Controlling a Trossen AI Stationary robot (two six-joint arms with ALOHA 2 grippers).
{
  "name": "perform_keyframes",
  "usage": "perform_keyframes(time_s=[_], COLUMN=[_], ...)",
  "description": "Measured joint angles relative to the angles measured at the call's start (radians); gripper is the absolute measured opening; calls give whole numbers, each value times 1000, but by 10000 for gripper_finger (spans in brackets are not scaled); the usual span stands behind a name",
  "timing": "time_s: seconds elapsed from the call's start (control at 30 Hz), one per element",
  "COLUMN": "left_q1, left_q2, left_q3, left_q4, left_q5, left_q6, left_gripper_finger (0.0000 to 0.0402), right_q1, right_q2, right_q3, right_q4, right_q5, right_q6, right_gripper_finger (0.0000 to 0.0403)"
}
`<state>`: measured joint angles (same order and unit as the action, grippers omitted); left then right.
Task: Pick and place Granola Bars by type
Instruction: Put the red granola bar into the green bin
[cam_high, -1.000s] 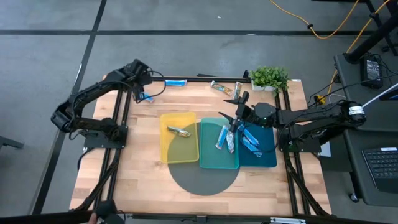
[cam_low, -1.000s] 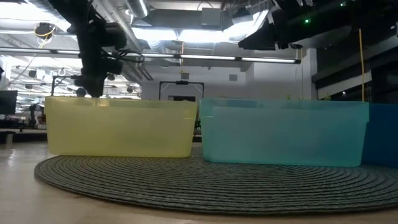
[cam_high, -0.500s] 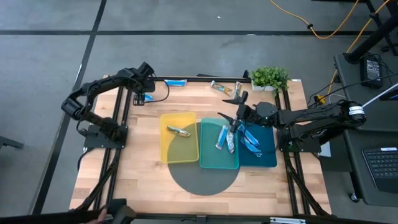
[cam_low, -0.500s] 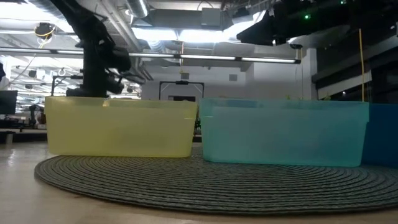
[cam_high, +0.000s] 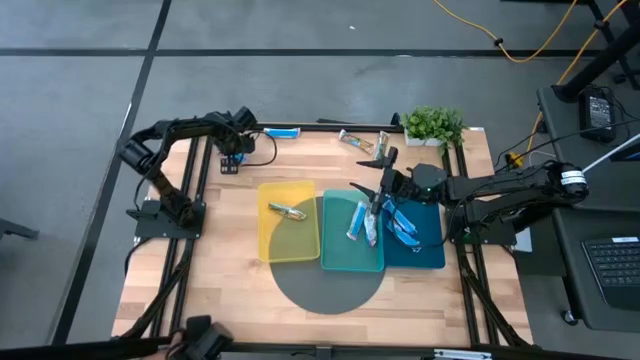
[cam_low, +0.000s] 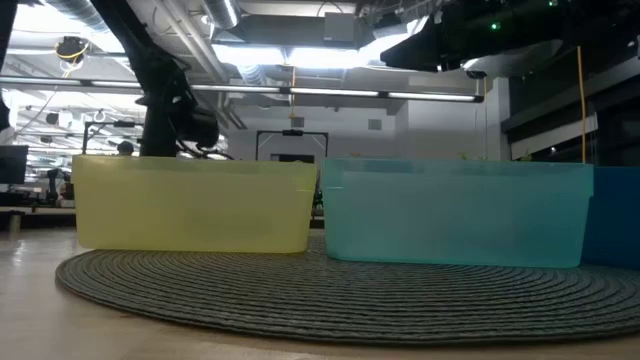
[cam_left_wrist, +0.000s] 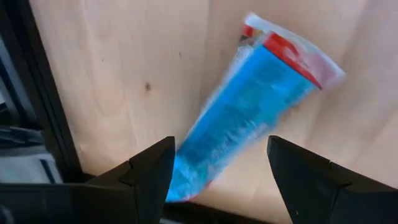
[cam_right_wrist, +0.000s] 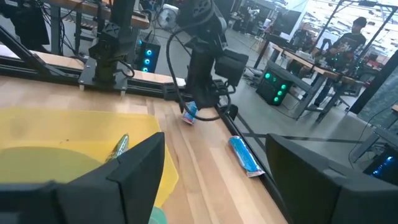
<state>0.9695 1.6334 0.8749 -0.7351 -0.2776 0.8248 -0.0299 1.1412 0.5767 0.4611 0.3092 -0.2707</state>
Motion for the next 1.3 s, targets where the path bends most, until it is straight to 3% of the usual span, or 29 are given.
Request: perform_keyframes(time_s=[0.3, 0.83, 1.07, 1.3], left_q1=[-3, -75, -144, -220], left_q2=[48, 36, 35, 25], left_q3=[3, -1, 13, 116], left_q4=[42, 59, 23, -98], left_q5=[-18, -11, -7, -4], left_q6=[-41, -115, -161, -186], left_gripper_finger=[229, 89, 73, 72], right_q1=[0, 0, 0, 0], right_q2=[0, 0, 0, 0], right_q3=[0, 0, 0, 0], right_q4=[-2, -3, -9, -9], right_q5=[0, 0, 0, 0], right_q6=[0, -4, -4, -4], right_gripper_finger=[280, 280, 280, 280])
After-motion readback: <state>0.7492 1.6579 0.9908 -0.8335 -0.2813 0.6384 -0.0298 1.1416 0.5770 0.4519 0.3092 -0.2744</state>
